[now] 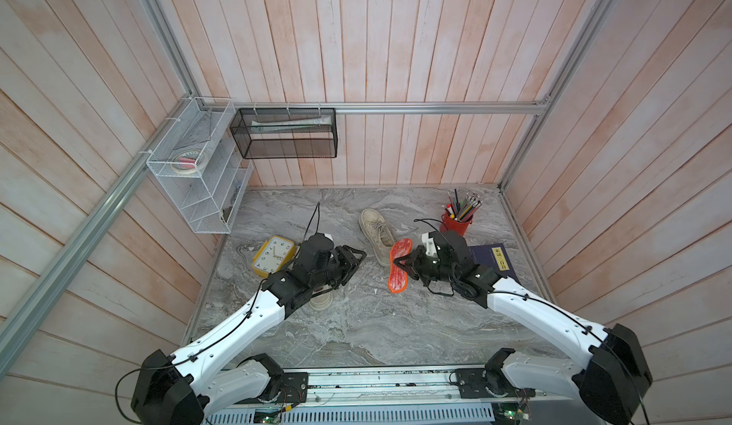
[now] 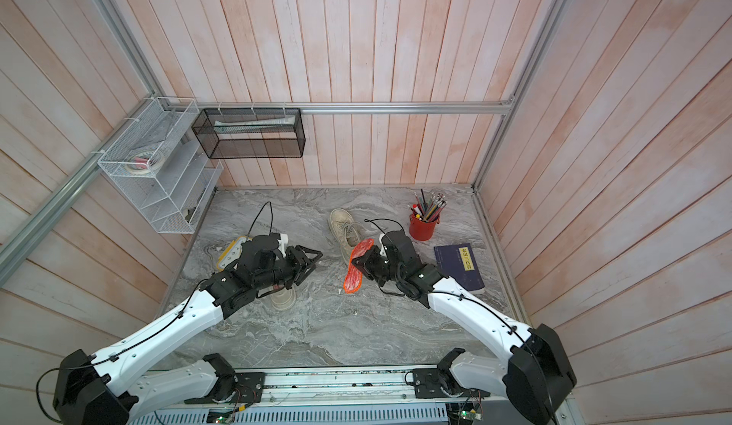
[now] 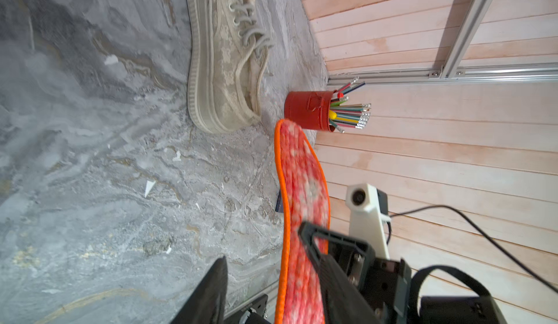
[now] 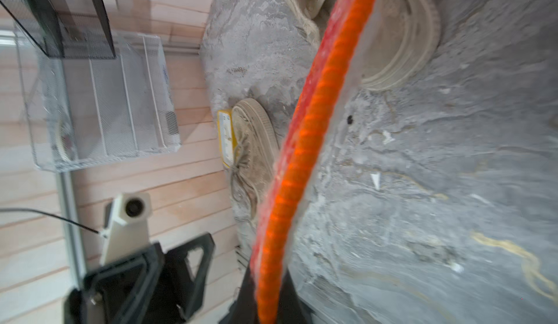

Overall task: Remove the insole from the shoe
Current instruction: Place the insole at the center of the board, then untie the shoelace on the shoe.

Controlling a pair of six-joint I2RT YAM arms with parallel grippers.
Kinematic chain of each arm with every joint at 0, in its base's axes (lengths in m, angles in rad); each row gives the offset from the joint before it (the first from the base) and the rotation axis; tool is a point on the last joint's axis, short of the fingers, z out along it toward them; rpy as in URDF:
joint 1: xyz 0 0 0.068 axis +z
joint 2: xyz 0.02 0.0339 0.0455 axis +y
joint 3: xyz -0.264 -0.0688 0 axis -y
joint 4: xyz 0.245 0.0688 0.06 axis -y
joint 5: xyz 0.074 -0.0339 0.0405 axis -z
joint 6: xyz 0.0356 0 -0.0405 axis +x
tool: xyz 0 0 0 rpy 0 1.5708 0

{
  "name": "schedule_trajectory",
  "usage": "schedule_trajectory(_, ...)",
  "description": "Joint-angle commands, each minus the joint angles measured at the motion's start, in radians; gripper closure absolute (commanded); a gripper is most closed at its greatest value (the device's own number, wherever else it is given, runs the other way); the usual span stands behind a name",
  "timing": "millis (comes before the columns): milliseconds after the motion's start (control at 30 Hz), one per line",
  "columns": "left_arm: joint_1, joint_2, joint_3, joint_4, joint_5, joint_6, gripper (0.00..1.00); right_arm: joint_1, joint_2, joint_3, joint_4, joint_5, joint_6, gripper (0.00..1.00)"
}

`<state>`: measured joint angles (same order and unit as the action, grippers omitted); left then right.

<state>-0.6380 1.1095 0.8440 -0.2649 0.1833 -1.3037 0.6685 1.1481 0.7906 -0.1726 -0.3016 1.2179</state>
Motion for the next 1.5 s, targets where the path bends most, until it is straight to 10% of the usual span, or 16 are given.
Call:
schedule_trajectory(0, 0.019, -0.007, 0.024, -0.055, -0.048, 0.092, 0.48, -0.005, -0.069, -0.133, -0.22, -0.032, -0.273, 0.98)
schedule_trajectory(367, 0.048, -0.019, -0.022, -0.02, -0.035, 0.104, 0.48, -0.199, 0.007, -0.321, -0.037, -0.193, -0.489, 0.91)
schedule_trajectory(867, 0.069, -0.023, 0.025, -0.176, -0.087, 0.175, 0.46, -0.259, 0.09, -0.157, -0.454, 0.23, -0.536, 0.28)
schedule_trajectory(1133, 0.228, -0.006, 0.135, -0.457, -0.119, 0.383, 0.47, -0.035, 0.047, 0.063, -0.489, 0.354, -0.518, 0.28)
schedule_trajectory(1467, 0.397, 0.028, 0.145, -0.574, -0.114, 0.605, 0.52, 0.13, 0.246, 0.18, -0.18, 0.146, -0.537, 0.45)
